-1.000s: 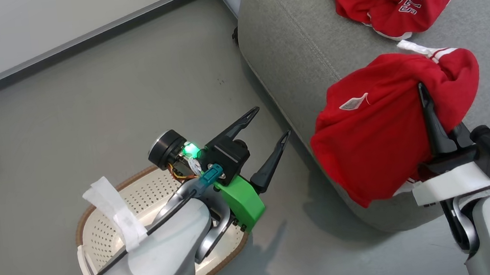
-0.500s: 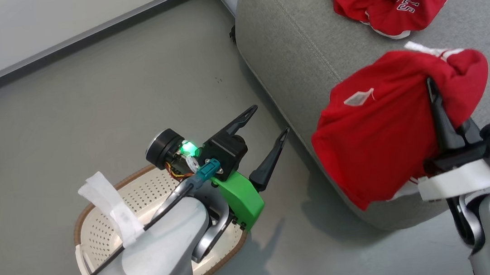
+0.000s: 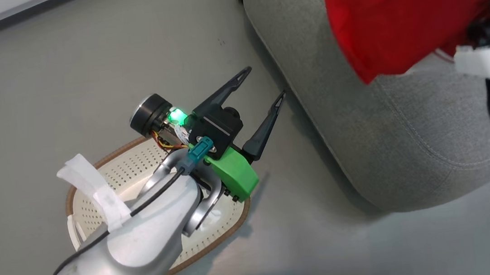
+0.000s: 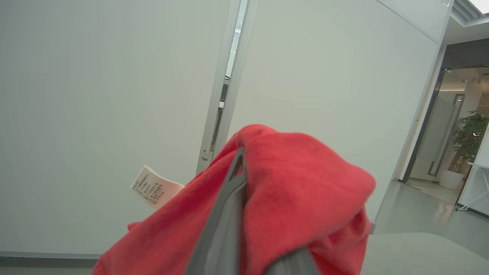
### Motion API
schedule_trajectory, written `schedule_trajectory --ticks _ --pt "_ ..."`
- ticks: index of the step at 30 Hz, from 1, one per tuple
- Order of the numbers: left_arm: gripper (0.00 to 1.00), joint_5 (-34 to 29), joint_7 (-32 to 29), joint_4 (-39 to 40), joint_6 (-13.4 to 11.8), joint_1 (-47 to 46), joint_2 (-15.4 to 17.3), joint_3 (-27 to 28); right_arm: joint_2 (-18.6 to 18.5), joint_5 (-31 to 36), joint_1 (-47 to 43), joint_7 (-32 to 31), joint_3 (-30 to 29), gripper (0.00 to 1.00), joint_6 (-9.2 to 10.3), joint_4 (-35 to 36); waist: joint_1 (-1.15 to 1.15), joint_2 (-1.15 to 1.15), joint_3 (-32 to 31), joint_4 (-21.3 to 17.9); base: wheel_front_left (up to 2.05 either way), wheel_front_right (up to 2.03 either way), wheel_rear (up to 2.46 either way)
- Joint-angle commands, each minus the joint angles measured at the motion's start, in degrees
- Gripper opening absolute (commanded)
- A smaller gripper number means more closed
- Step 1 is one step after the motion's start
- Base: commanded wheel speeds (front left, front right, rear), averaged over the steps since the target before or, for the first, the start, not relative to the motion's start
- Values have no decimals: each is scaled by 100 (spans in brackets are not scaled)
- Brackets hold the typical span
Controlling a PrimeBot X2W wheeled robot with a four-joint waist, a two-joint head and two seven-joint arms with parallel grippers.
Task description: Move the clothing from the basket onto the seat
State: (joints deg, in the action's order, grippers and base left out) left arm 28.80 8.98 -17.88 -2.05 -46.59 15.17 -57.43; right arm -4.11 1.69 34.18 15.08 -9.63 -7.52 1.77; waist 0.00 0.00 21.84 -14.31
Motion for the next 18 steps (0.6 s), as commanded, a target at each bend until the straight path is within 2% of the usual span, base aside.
schedule_trajectory --ticks 1,11,18 --pt "100 -32 13 28 -28 -124 66 32 -96 37 287 13 -71 0 6 -11 0 0 397 170 0 0 0" --pt "100 -213 28 162 -40 -534 60 32 -944 76 1994 12 -955 0 6 -638 0 0 1139 358 0 0 0" --pt "100 -259 93 164 -23 -704 29 23 -1613 65 2522 12 -1247 0 6 -1741 0 0 1408 425 0 0 0"
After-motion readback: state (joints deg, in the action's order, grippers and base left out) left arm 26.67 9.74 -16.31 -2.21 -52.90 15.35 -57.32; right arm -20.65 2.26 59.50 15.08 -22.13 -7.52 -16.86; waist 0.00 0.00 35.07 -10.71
